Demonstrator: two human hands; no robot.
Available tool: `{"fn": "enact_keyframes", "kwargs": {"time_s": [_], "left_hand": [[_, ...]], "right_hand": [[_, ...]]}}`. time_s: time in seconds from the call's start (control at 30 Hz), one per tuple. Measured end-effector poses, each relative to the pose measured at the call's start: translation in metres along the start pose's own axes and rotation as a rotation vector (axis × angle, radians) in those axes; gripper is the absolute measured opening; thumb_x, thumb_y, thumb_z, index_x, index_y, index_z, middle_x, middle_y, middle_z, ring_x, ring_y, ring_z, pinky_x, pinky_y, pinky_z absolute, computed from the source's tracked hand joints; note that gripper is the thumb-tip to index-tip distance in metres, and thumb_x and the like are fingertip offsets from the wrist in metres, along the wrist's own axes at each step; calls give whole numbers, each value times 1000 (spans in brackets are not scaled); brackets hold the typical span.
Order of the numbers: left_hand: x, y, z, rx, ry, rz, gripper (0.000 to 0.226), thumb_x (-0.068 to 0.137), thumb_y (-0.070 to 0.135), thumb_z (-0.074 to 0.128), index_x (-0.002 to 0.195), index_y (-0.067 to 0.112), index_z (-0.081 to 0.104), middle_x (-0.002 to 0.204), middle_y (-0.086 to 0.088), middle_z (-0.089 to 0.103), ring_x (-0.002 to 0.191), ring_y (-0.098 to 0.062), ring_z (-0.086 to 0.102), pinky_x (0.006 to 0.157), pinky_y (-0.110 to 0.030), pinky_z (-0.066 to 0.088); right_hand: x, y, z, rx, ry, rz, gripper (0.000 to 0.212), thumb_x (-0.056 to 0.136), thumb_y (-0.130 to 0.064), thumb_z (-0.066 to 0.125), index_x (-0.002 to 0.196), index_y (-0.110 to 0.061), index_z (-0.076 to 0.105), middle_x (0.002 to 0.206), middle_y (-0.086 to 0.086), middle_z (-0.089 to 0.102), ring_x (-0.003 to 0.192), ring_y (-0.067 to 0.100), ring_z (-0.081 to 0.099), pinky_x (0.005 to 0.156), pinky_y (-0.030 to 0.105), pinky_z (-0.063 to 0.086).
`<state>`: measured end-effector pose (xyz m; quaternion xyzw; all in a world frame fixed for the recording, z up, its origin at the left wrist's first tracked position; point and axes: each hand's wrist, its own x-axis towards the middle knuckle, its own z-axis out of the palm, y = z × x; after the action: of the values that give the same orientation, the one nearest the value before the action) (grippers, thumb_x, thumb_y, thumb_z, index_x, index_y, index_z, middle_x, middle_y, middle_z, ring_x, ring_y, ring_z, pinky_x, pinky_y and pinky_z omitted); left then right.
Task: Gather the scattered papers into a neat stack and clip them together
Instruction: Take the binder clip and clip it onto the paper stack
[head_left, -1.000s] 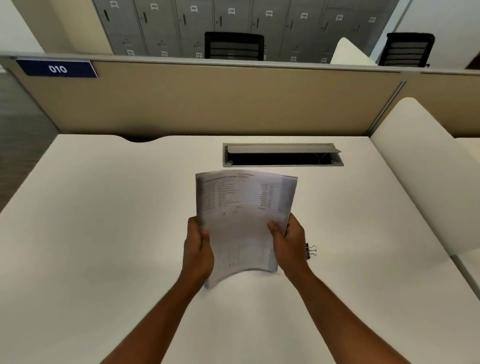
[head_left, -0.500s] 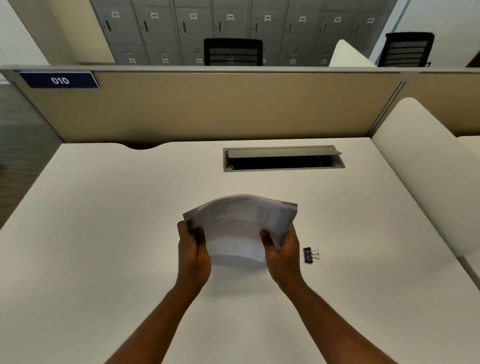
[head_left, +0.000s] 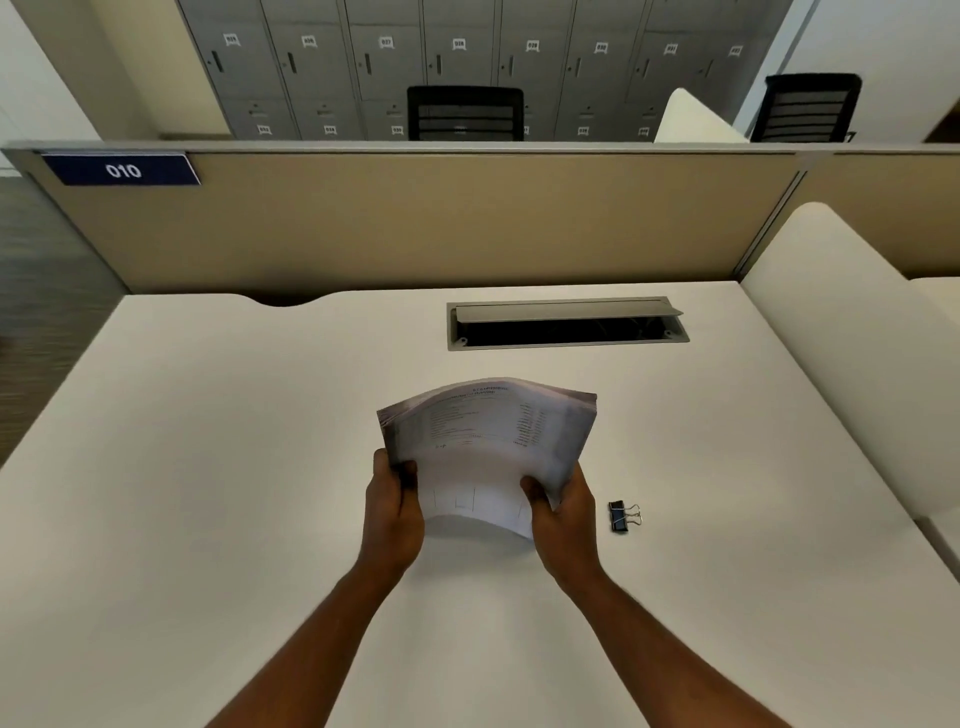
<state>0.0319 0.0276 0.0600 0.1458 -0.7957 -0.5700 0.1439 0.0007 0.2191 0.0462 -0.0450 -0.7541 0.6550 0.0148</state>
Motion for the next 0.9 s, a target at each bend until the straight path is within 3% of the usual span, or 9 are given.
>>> {"fn": "enact_keyframes", "kwargs": {"time_s": [0.13, 0.2, 0.33, 0.5, 0.7, 0.9], "left_hand": [[9, 8, -12, 89, -45, 25, 21, 97, 31, 37, 102, 14, 47, 90, 2, 62, 78, -14, 62, 61, -31, 54], [15, 10, -18, 74, -78, -8, 27, 96, 37, 37, 105, 14, 49, 95, 4, 62, 84, -13, 63, 67, -31, 54], [21, -5, -19, 2, -207, -224, 20, 104, 30, 41, 116, 20, 54, 111, 3, 64, 100, -17, 64, 86, -40, 56], [19, -31, -17, 64, -254, -361, 26, 102, 27, 41, 122, 19, 56, 117, -3, 65, 102, -21, 65, 91, -46, 56], [14, -38, -12, -60, -349, -496, 29, 103, 29, 42, 124, 18, 60, 114, -3, 70, 101, -23, 68, 91, -46, 56], [17, -54, -13, 51, -328, -540, 33, 101, 28, 47, 128, 11, 57, 118, -10, 67, 101, -28, 66, 91, -49, 55]], "right_hand": [[5, -9, -6, 10, -2, 50, 33, 92, -7, 71, 106, -34, 57, 105, -10, 68, 95, 6, 69, 77, 24, 59], [3, -9, -8, 37, -35, 94, 31, 93, -9, 70, 112, -30, 59, 108, -7, 70, 96, 10, 70, 80, 29, 62], [-13, 6, -3, 51, -50, 194, 33, 93, -7, 68, 124, -16, 62, 112, 0, 73, 99, 17, 72, 85, 38, 63], [-26, 32, 0, 27, -75, 326, 36, 93, -12, 69, 126, -21, 60, 116, 2, 72, 103, 21, 71, 90, 47, 61], [-32, 41, -5, -17, -87, 394, 33, 94, -14, 69, 122, -28, 57, 113, -3, 70, 101, 19, 69, 90, 44, 61], [-30, 45, -5, -46, -138, 481, 32, 92, -11, 69, 120, -24, 61, 112, 1, 72, 98, 19, 70, 86, 36, 61]]}}
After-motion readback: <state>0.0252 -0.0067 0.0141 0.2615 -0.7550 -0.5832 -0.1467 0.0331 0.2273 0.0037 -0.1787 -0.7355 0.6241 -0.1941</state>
